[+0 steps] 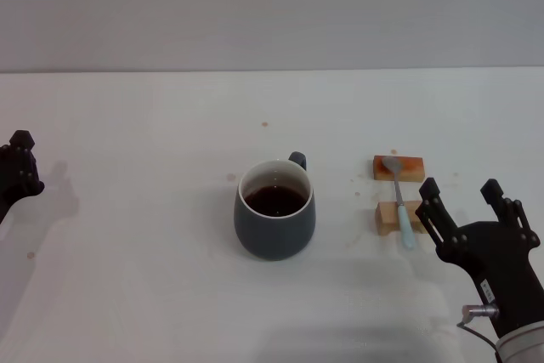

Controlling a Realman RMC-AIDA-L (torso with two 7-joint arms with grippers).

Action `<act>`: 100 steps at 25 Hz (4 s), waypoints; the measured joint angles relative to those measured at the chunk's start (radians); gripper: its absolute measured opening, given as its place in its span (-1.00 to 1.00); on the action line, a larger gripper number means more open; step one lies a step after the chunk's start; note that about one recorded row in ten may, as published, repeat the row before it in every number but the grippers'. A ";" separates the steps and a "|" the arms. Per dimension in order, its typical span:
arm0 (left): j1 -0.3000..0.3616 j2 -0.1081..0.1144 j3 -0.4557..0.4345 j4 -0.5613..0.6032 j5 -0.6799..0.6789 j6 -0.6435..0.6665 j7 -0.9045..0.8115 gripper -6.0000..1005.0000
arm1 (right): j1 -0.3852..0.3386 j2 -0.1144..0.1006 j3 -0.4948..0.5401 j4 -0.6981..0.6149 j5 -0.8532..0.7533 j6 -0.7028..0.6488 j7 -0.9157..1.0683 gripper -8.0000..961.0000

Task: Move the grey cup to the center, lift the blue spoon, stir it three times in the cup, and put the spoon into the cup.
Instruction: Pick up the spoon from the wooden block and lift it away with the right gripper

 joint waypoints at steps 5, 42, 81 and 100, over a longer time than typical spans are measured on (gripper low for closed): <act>-0.004 0.001 0.000 -0.002 0.001 0.000 0.000 -0.99 | 0.026 0.000 -0.021 -0.031 0.033 0.000 0.007 0.75; 0.009 0.003 0.000 -0.081 0.012 -0.041 0.032 -0.99 | 0.070 -0.007 -0.033 -0.013 0.121 0.169 -0.129 0.75; 0.020 0.013 -0.003 -0.119 0.012 -0.052 0.040 -0.99 | 0.073 -0.021 0.026 0.031 0.144 0.347 -0.206 0.75; 0.020 0.012 -0.008 -0.119 0.012 -0.060 0.052 -0.99 | 0.078 -0.021 0.026 0.032 0.144 0.351 -0.206 0.75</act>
